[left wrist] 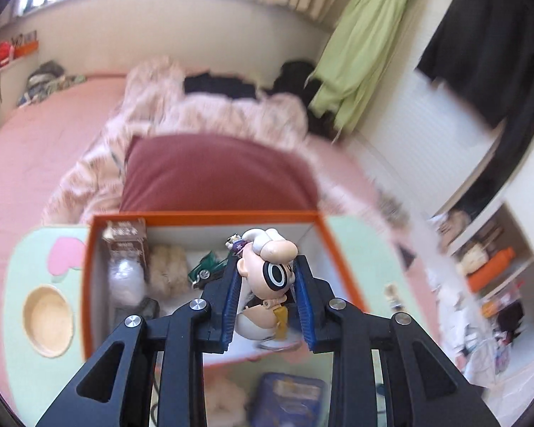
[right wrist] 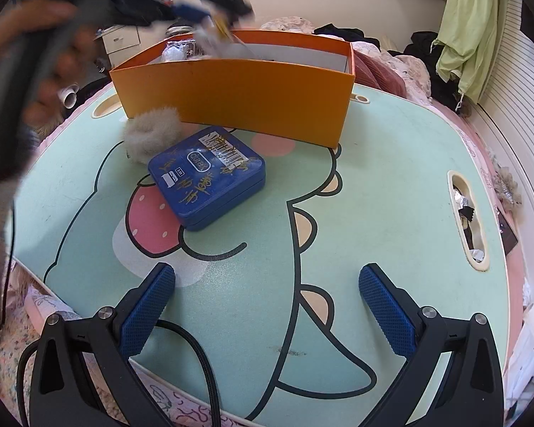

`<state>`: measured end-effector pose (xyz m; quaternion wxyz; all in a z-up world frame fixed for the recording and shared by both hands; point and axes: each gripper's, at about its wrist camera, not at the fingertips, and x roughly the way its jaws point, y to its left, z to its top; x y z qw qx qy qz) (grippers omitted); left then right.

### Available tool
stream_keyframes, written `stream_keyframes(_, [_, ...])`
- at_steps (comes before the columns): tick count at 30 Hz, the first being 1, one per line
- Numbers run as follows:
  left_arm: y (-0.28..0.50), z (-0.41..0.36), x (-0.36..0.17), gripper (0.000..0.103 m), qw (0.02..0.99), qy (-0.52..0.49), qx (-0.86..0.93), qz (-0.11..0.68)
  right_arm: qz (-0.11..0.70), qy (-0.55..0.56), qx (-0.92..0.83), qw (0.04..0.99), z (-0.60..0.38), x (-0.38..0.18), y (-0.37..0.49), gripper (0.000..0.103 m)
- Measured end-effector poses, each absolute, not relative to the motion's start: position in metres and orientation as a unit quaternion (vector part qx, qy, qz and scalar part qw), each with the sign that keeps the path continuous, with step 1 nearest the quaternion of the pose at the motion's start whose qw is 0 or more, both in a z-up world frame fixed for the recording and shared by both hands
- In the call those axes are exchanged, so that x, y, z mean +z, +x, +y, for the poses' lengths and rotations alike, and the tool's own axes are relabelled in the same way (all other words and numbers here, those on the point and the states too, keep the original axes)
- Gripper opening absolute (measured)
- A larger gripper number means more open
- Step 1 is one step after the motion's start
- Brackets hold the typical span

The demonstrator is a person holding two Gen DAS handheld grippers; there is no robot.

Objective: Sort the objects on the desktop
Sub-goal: 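Lift the figurine out and release it beside the blue tin with the left gripper, then move the right gripper over the box toward the black lace cloth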

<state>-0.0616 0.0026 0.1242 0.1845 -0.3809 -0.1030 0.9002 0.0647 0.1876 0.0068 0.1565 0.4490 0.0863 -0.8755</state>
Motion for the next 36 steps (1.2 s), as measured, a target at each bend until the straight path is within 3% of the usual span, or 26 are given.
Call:
stream_keyframes(5, [-0.020, -0.004, 0.130, 0.028, 0.206, -0.378, 0.897, -0.104, 0.086, 0.449, -0.876, 0.156, 0.188, 0.007, 0.064, 0.103])
stream_keyframes(16, [-0.004, 0.002, 0.044, 0.029, 0.194, -0.442, 0.870, -0.100, 0.086, 0.449, -0.876, 0.156, 0.187, 0.006, 0.064, 0.103])
stream_keyframes(17, [-0.004, 0.000, 0.045, 0.036, 0.191, -0.437, 0.873, -0.102, 0.086, 0.449, -0.876, 0.156, 0.187, 0.006, 0.064, 0.103])
stream_keyframes(18, [-0.002, -0.002, 0.048, 0.052, 0.187, -0.431, 0.876, -0.107, 0.086, 0.449, -0.876, 0.156, 0.187, 0.006, 0.064, 0.103])
stream_keyframes(20, [0.007, -0.010, 0.057, 0.067, 0.189, -0.404, 0.886, -0.125, 0.086, 0.449, -0.876, 0.156, 0.187, 0.006, 0.064, 0.103])
stream_keyframes(24, [0.029, -0.023, 0.068, 0.083, 0.189, -0.371, 0.899, -0.136, 0.086, 0.449, -0.876, 0.156, 0.187, 0.006, 0.064, 0.103])
stream_keyframes(29, [0.058, -0.041, 0.051, 0.095, 0.130, -0.383, 0.907, -0.115, 0.086, 0.448, -0.876, 0.155, 0.187, 0.006, 0.064, 0.103])
stream_keyframes(36, [0.057, -0.032, 0.023, 0.095, 0.116, -0.437, 0.889, -0.074, 0.085, 0.448, -0.877, 0.154, 0.188, 0.006, 0.064, 0.103])
